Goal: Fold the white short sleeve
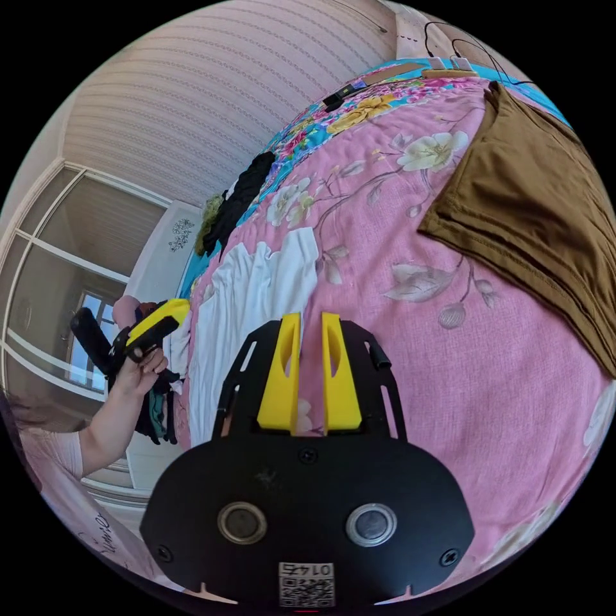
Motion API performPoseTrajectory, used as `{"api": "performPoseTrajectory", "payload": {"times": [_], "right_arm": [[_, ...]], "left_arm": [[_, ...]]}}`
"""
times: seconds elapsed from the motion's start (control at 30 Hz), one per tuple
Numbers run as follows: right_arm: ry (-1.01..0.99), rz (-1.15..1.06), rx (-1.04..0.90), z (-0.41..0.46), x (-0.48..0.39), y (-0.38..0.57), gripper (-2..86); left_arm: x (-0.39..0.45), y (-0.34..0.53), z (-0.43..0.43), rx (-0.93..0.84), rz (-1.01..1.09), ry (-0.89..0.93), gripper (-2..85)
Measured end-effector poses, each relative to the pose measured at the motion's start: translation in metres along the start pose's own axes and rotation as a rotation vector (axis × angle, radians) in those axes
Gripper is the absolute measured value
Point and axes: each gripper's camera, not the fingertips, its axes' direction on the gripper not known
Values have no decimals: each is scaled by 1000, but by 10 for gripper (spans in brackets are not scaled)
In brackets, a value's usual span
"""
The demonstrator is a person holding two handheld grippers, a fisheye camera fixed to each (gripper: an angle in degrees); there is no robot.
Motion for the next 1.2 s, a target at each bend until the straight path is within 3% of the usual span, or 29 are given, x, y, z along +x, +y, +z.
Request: {"api": "performPoseTrajectory", "payload": {"times": [0.17,0.27,0.77,0.93,1.2], "right_arm": [[20,0,-25,-7,1,-17,57],[19,-21,-54,-4,-1,-30,57],[-148,16,-59,33,-9,-99,66],[-256,44,-95,51,-13,-117,20],[-258,17,112,-1,-36,-107,0]], "left_arm": [[-4,-74,91,-81,-26,-69,46],[-13,-91,140,-230,-36,-37,31],[-74,-60,139,-189,-126,-73,-7],[-85,-68,138,-205,-126,-58,-9],[-54,-121,109,-17,44,55,-10]]}}
